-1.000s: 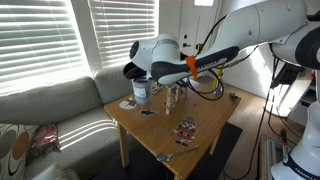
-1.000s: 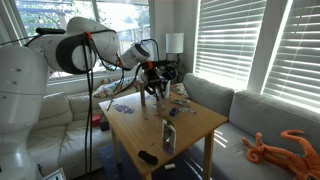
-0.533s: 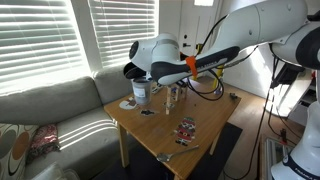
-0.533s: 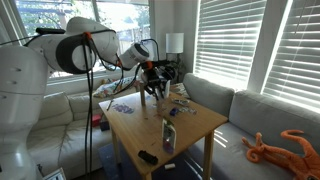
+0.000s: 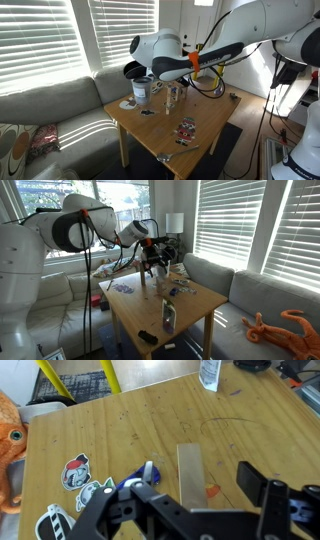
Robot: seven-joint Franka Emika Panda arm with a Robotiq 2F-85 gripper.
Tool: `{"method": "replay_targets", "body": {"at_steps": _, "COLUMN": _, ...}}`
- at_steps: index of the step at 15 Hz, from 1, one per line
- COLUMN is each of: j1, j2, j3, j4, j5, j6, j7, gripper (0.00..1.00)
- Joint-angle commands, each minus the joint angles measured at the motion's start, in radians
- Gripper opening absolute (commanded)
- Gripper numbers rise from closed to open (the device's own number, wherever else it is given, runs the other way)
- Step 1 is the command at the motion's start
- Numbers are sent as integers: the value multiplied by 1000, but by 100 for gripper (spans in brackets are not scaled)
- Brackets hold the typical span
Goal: Put the block on top of the two parallel standing blocks
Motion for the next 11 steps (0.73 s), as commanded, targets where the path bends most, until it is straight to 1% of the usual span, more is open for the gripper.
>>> {"method": "replay_targets", "body": {"at_steps": 1, "j1": 2, "j2": -166, "j3": 14, "j4": -103, "j5": 32, "j6": 9, "j7": 61, "gripper": 100}}
{"method": "replay_targets", "body": {"at_steps": 3, "j1": -3, "j2": -250, "j3": 21, "j4": -146, "j5": 49, "j6": 19, "j7": 102, "gripper": 100}}
{"method": "replay_targets", "body": {"at_steps": 4, "j1": -10, "j2": -308, "j3": 22, "j4": -179, "j5": 73, "j6": 48, "j7": 152, "gripper": 100}}
{"method": "replay_targets", "body": {"at_steps": 5, "j1": -12, "j2": -365, "j3": 23, "j4": -220, "j5": 70, "j6": 87, "j7": 170, "gripper": 100}}
{"method": "replay_targets", "body": {"at_steps": 7, "j1": -6, "j2": -473, "j3": 25, "j4": -307, "j5": 37, "j6": 163, "j7": 192, "gripper": 100}}
{"method": "replay_targets", "body": {"at_steps": 9, "j1": 1, "j2": -553, "j3": 22, "j4": -383, "j5": -10, "j6": 255, "j7": 180, "gripper": 100}}
{"method": "replay_targets", "body": {"at_steps": 10, "j1": 3, "j2": -440, "j3": 20, "j4": -240, "j5": 24, "j6": 158, "j7": 159, "gripper": 100}}
{"method": "replay_targets", "body": {"at_steps": 11, "j1": 4, "j2": -481, "j3": 20, "j4": -278, "j5": 19, "j6": 191, "j7": 159, "gripper": 100}}
